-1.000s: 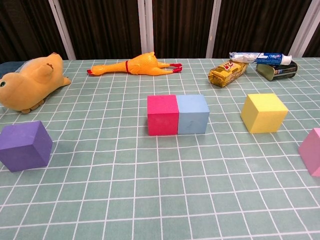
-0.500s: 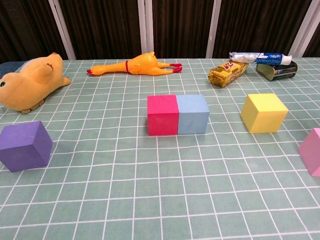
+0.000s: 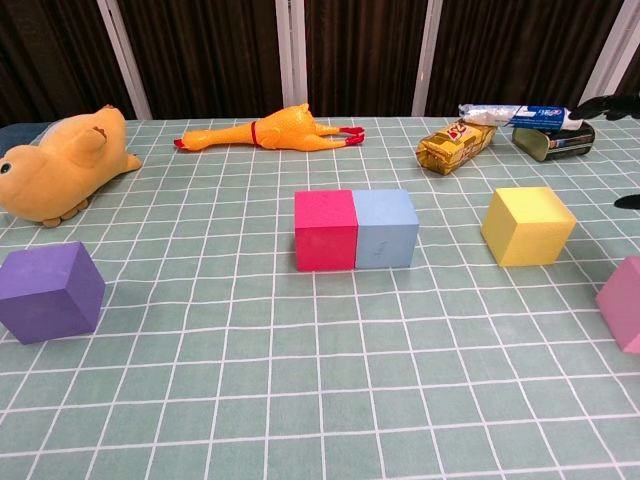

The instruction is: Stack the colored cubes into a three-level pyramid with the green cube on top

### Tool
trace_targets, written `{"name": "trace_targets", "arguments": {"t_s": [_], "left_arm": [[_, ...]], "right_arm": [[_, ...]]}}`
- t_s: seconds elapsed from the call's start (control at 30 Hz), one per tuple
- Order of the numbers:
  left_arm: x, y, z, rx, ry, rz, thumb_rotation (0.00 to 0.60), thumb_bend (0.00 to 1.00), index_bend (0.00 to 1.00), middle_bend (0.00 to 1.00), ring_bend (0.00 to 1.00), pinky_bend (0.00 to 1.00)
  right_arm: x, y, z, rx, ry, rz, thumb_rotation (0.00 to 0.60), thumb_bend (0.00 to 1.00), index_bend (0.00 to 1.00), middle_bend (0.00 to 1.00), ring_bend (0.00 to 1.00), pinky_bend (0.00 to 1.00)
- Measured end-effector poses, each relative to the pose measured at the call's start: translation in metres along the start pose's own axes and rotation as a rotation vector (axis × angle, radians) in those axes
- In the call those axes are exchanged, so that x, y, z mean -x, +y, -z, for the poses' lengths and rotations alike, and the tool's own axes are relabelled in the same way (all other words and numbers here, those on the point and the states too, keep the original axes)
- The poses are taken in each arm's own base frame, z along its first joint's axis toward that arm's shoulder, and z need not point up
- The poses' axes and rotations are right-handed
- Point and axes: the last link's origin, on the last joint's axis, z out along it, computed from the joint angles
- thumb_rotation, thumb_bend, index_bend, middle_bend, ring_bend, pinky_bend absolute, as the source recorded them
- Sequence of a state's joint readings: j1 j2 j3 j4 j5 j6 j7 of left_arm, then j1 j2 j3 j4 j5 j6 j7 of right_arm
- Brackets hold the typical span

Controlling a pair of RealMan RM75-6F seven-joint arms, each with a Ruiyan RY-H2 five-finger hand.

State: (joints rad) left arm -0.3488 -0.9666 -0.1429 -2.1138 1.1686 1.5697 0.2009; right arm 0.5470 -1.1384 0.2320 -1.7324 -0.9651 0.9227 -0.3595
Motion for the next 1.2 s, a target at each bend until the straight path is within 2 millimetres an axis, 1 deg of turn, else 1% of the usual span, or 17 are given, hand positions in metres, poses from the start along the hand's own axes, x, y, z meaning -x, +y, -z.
{"name": "trace_targets", "arguments": {"t_s": [0.1,0.2,0.33,0.47,0.77,1.2], "left_arm": [[0.0,-0.001,-0.001,-0.006,0.001,0.001,0.6,0.07,0.0,0.06,0.02,0.08],[0.0,-0.002,-0.002,-0.011,0.003,0.005,0.6,0.07,0.0,0.06,0.02,0.08],[0.0,-0.004,-0.003,-0.016,0.001,0.011,0.6,0.07,0.0,0.06,0.02,0.08],[0.001,-0.005,-0.004,-0.022,-0.005,0.018,0.6,0.07,0.0,0.06,0.02,0.08],[0.0,-0.007,-0.006,-0.031,-0.009,0.039,0.6,0.07,0.0,0.06,0.02,0.08],[-0.003,-0.012,-0.008,-0.041,-0.001,0.051,0.6,0.07,0.0,0.06,0.02,0.08]], "right_arm": [[0.007,-0.003,-0.007,0.002,-0.031,-0.003,0.6,0.28,0.0,0.17,0.08,0.0],[0.014,-0.003,-0.012,0.01,-0.048,-0.004,0.6,0.28,0.0,0.2,0.1,0.0],[0.018,-0.005,-0.02,0.017,-0.06,-0.012,0.6,0.28,0.0,0.2,0.1,0.0],[0.022,-0.014,-0.025,0.001,-0.067,-0.023,0.6,0.28,0.0,0.2,0.1,0.0],[0.022,-0.026,-0.038,-0.021,-0.068,-0.009,0.6,0.28,0.0,0.2,0.1,0.0],[0.031,-0.035,-0.048,-0.03,-0.105,0.026,0.6,0.28,0.0,0.21,0.11,0.0]]}}
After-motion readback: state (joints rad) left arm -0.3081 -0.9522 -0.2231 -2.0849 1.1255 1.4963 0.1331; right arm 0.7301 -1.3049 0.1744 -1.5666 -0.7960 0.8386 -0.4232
